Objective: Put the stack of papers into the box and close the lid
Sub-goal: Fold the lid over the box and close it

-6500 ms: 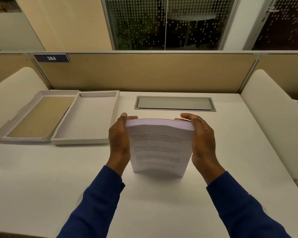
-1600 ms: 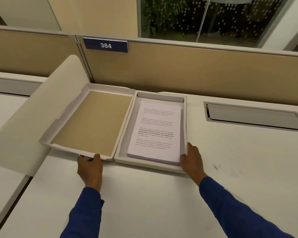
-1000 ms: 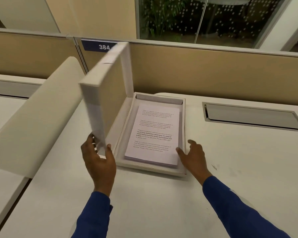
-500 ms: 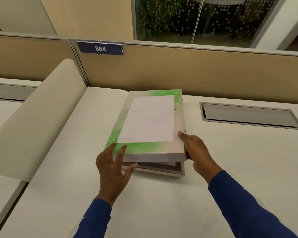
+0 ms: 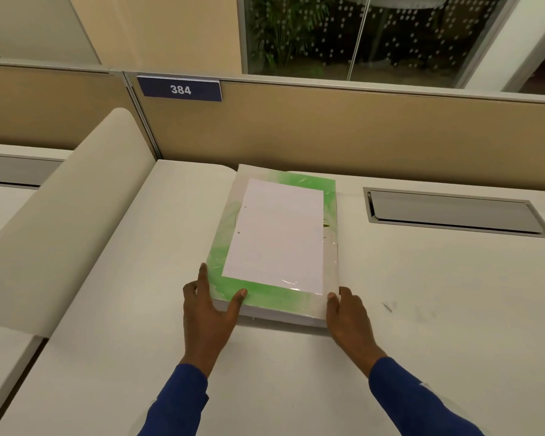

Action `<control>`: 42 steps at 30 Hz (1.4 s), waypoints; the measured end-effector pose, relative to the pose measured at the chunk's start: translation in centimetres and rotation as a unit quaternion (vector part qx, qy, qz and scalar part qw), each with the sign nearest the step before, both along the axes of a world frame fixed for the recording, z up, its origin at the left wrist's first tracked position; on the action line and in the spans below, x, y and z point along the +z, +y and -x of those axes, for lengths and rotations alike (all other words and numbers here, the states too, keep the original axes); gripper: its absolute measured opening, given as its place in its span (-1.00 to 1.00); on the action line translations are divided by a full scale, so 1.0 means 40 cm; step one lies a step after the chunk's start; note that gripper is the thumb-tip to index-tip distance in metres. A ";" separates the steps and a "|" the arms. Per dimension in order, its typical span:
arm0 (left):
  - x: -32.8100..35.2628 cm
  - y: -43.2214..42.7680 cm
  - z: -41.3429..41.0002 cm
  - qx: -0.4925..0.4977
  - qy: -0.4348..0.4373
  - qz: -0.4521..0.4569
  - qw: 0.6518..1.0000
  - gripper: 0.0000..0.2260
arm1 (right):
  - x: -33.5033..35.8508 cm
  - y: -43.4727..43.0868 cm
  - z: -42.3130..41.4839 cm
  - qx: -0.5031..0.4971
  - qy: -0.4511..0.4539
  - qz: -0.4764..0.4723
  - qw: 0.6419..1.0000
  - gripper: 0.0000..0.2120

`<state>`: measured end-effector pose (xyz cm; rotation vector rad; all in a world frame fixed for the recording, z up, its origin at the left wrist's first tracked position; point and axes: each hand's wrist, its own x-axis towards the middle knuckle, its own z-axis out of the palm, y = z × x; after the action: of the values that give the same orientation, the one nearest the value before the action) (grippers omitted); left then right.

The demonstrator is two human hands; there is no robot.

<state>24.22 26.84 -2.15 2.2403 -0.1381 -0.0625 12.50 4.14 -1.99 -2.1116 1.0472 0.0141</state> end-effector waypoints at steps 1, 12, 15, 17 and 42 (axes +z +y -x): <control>-0.005 0.000 0.000 -0.002 -0.002 -0.006 1.000 -0.11 | -0.008 0.007 0.007 0.004 0.000 -0.002 1.000 -0.66; -0.033 0.017 -0.030 -0.029 0.001 -0.081 0.996 -0.08 | -0.005 0.007 -0.033 0.062 0.042 0.038 0.996 -0.25; -0.053 0.021 -0.031 -0.033 0.022 -0.094 0.995 -0.07 | 0.000 0.001 -0.042 0.080 0.059 0.058 0.993 -0.20; -0.064 0.018 -0.030 -0.041 0.024 -0.119 0.992 -0.07 | 0.002 -0.001 -0.036 0.100 0.067 0.069 0.990 -0.18; -0.073 -0.141 -0.244 -0.172 -0.021 -0.339 0.925 -0.07 | -0.028 -0.176 -0.359 0.226 0.093 0.162 0.956 -0.08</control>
<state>33.98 21.21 -5.07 2.8811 -0.6126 -0.2896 26.87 -2.90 -3.11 -2.6541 0.6790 0.2869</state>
